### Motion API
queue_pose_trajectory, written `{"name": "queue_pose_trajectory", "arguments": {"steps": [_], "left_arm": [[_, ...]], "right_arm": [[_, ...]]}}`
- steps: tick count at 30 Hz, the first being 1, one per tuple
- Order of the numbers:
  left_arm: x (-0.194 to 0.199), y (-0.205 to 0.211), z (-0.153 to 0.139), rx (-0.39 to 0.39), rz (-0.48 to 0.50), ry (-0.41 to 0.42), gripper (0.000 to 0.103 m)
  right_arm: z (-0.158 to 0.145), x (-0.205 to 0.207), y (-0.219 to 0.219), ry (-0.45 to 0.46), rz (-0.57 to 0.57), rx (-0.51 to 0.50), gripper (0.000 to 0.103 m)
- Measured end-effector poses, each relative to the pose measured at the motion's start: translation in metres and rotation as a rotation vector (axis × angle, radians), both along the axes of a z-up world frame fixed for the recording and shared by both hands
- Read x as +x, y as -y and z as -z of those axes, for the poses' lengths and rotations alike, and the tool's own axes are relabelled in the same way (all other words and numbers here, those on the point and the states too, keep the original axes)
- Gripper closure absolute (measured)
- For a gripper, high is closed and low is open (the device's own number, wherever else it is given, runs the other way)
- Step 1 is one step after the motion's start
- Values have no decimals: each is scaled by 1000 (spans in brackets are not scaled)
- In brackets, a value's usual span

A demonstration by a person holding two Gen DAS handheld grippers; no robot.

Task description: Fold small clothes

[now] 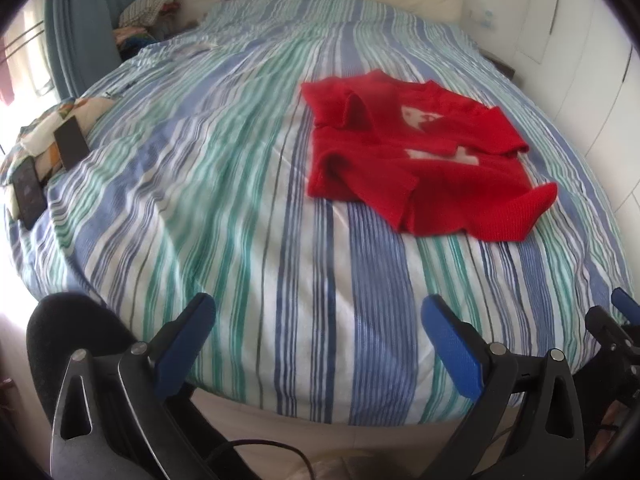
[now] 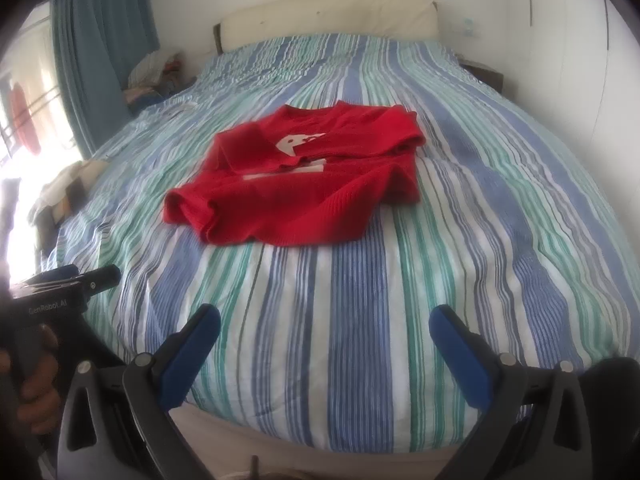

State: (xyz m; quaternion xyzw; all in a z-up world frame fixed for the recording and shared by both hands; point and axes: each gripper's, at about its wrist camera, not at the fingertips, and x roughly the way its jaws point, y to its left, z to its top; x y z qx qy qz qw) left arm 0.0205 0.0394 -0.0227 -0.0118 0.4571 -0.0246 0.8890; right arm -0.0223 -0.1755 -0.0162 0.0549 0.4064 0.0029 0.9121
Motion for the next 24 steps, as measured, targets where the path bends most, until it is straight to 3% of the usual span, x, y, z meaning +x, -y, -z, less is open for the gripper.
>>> {"name": "queue_pose_trajectory", "arguments": {"steps": [7, 14, 24], "left_arm": [[2, 0, 0, 25, -10, -6, 0], [-4, 14, -8, 101, 21, 30, 0], [-7, 20, -11, 131, 39, 46, 0]], "right_arm": [[-6, 1, 0, 14, 12, -15, 0], [-3, 1, 5, 7, 26, -53, 0], [-4, -1, 8, 3, 36, -59, 0]]}}
